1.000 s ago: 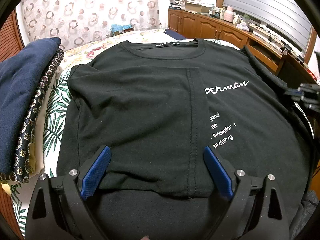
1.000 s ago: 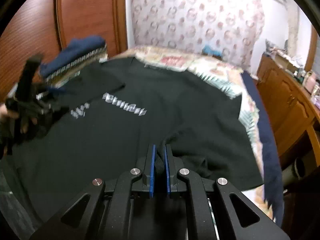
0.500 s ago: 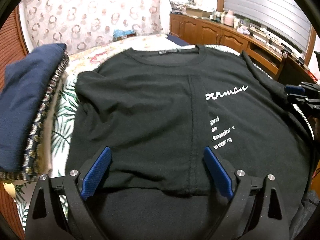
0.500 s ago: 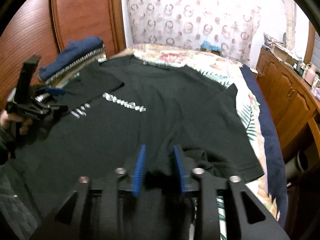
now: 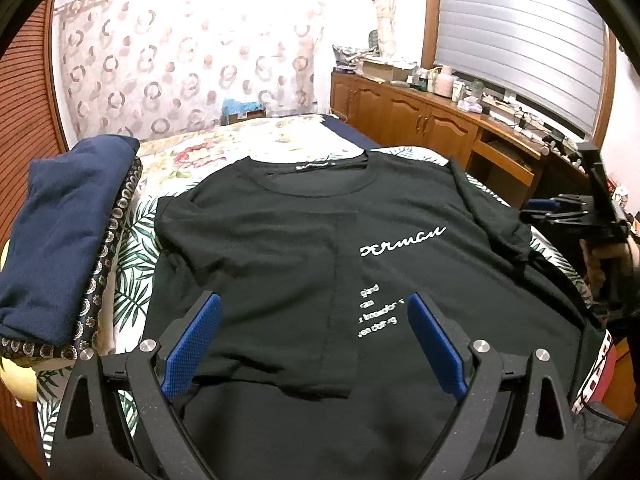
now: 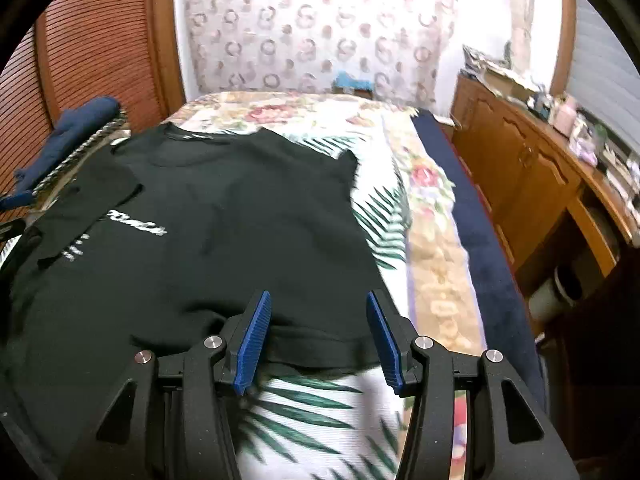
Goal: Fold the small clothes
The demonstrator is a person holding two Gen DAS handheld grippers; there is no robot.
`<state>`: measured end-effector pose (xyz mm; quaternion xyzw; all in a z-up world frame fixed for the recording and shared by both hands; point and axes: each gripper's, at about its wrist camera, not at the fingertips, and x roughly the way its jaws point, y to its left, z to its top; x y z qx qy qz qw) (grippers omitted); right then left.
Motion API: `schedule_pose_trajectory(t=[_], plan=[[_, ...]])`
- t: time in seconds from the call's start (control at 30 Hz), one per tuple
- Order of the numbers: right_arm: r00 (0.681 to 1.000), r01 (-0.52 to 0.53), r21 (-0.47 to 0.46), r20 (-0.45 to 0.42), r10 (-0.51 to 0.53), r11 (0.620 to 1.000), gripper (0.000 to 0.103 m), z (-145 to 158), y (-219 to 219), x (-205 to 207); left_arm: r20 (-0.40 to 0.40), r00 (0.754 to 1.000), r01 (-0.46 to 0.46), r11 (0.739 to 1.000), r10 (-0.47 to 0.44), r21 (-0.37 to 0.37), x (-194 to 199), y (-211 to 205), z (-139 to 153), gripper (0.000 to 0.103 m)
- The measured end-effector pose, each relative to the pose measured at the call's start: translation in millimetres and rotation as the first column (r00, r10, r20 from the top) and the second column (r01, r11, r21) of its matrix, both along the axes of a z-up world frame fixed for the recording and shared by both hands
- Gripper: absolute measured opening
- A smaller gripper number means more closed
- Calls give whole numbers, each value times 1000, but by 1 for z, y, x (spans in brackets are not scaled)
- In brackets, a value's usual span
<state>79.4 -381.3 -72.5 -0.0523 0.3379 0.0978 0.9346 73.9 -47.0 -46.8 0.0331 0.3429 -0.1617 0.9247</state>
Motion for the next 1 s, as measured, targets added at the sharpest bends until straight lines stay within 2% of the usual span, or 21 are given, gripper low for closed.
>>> schedule_pose_trajectory(t=[0.33,0.47,0.5,0.6,0.67,0.77,0.87,1.0], plan=[[998,26,-3,-66,-26,1000,52,-16,-11,16,-3,1000,19,1000,-19,-7,-5,-9,-2,95],[998,19,6,-56,-19,1000,51,-8,-12,15,-10,1000,19,1000,-19,-8,-5,-9,-5,95],[999,13,5,-50,-12,1000,49,-8,-14,11,-11,1000,18,1000,-18,-8,-5,-9,-5,95],[999,-19,2,-37,19,1000,33,-7,-12,8,-13,1000,17,1000,-18,-11,-6,-9,-6,95],[999,-40,-1,-30,40,999,20,-8,-11,6,-15,1000,17,1000,-17,-13,-7,-9,-6,95],[998,-56,-16,-29,55,998,7,-9,-12,4,-15,1000,16,1000,-16,-13,-7,-8,-7,95],[998,-64,-26,-23,63,998,5,-7,-13,4,-13,1000,14,1000,-14,-13,-7,-7,-7,95],[996,-81,-25,33,82,996,5,9,-5,0,-10,1000,3,1000,-4,-17,-6,-3,-7,95]])
